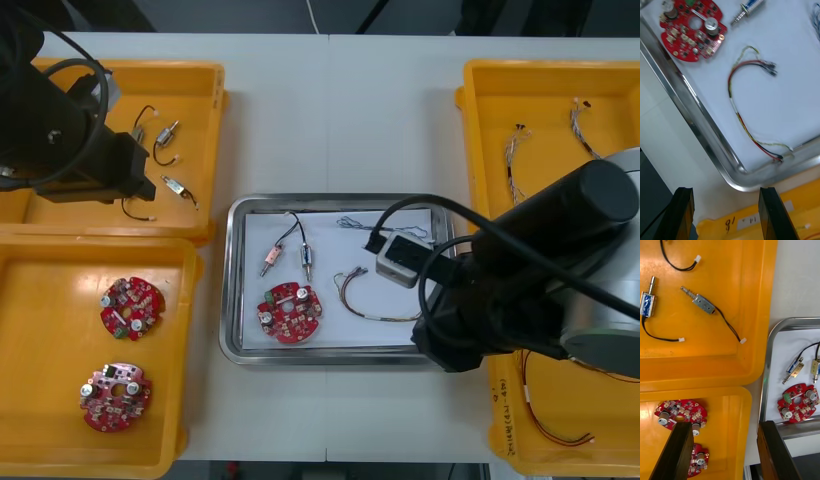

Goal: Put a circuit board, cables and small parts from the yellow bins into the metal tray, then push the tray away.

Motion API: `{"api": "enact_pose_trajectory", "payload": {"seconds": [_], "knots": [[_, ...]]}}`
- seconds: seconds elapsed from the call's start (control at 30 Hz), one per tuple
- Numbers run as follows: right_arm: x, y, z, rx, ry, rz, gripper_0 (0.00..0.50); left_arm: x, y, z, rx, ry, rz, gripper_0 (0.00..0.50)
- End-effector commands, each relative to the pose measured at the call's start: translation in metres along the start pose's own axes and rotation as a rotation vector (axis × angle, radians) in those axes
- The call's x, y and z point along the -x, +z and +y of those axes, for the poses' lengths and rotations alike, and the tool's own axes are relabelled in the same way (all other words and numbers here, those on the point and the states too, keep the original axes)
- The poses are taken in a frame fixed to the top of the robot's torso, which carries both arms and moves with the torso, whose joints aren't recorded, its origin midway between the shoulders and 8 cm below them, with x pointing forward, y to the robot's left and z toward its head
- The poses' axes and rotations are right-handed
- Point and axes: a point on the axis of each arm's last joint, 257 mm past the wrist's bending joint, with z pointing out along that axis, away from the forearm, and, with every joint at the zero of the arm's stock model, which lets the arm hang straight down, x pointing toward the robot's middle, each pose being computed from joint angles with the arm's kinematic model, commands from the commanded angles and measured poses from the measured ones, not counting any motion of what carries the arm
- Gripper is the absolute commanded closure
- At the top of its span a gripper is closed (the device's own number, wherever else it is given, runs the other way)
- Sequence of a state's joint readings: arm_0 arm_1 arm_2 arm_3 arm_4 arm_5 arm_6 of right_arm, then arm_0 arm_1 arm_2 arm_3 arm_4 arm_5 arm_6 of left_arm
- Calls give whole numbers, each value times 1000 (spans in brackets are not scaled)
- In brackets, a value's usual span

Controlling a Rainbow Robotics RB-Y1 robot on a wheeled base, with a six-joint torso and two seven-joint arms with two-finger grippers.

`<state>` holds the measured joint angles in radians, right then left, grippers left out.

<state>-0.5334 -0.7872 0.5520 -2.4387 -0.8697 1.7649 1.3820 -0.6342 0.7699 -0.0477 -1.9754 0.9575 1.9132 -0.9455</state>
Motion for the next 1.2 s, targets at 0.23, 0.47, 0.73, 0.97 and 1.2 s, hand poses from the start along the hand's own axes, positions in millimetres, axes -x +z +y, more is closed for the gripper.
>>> {"api": "enact_pose_trajectory", "payload": {"seconds": [0.23,0.47,0.73,0.97,1.2], "knots": [[66,33,49,6,-347,-77,0,-21,-22,57,88,93,-45,0],[76,59,62,1,-514,-59,0,-30,-31,81,128,90,-62,0],[60,82,68,-3,-583,30,0,-41,-35,103,161,81,-62,0],[50,101,70,8,-575,86,0,-53,-36,118,188,77,-58,0],[43,117,68,-9,-541,112,0,-62,-35,129,225,80,-55,0]]}}
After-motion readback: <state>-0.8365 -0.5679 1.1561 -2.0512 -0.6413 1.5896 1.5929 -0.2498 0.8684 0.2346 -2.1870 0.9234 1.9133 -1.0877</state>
